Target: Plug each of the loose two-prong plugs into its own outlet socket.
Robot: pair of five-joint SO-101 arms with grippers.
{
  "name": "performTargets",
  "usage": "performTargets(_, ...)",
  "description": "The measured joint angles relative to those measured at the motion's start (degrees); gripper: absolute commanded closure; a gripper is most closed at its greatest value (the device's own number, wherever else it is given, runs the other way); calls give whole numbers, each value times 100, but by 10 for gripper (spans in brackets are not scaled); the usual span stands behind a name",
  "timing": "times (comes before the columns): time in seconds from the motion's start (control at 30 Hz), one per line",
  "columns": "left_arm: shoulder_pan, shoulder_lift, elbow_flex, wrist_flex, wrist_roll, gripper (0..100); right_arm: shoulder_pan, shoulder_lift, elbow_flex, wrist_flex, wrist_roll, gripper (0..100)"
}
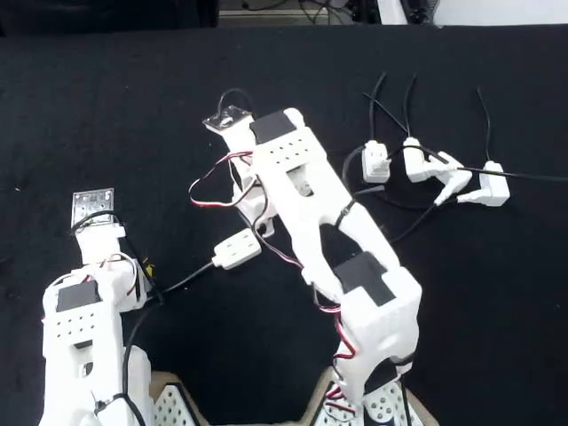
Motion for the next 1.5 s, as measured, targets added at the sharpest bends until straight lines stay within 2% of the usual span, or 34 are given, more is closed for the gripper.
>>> performTargets(0.3, 0, 0, 0, 0, -9, 791, -519, 334, -193, 0, -308, 988)
performTargets(0.63, 0, 0, 0, 0, -9, 791, -510, 334, -299, 18, -352, 988)
performTargets(0.77, 0, -35, 0, 0, -9, 791, -510, 334, -299, 123, -712, 988)
performTargets(1.07, 0, -35, 0, 0, -9, 791, -510, 343, -299, 123, -818, 988)
performTargets(1.5, 0, -35, 0, 0, -9, 791, -492, 905, -308, 123, -967, 988)
